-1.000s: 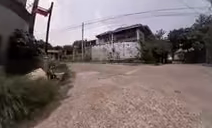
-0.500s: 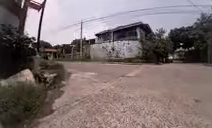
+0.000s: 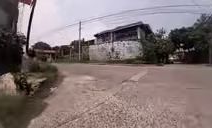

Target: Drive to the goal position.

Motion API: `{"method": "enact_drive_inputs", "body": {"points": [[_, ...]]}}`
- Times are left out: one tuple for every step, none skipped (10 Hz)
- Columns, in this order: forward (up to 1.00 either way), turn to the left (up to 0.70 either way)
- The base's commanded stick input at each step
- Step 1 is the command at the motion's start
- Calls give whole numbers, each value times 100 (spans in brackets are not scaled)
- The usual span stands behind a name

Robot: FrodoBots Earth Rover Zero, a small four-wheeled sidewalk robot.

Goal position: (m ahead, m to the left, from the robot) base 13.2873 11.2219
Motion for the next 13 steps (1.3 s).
{"method": "enact_drive_inputs", "body": {"points": [[100, 3], [100, 3], [100, 3], [100, 3], [100, 3], [100, 3], [100, 3], [100, 3], [100, 3], [100, 3], [100, 3], [100, 3], [100, 8]]}}
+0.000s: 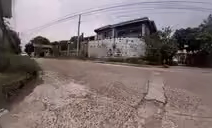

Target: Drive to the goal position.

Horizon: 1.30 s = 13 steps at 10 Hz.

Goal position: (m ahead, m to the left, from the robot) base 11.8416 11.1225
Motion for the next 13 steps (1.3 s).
{"method": "enact_drive_inputs", "body": {"points": [[100, 13], [100, 27], [100, 43], [100, 43], [100, 43], [100, 43], [100, 29], [100, 3], [100, 3], [100, 3], [100, 3], [100, 3], [100, 3]]}}
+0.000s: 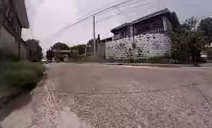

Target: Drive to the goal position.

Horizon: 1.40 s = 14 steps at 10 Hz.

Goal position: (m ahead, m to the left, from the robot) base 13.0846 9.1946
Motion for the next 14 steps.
{"method": "enact_drive_inputs", "body": {"points": [[100, 3], [100, 3], [100, 3], [100, 3], [100, 24], [100, 43], [100, 43], [100, 43], [100, 43], [100, 43], [100, 43], [100, 43], [100, 43], [100, 43]]}}
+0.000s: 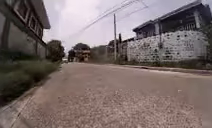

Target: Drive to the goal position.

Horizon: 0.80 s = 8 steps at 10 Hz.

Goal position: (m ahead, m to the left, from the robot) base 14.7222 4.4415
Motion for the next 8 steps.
{"method": "enact_drive_inputs", "body": {"points": [[100, 43], [100, 21], [100, 3], [100, 3], [100, 3], [100, 3], [100, 3], [100, 3]]}}
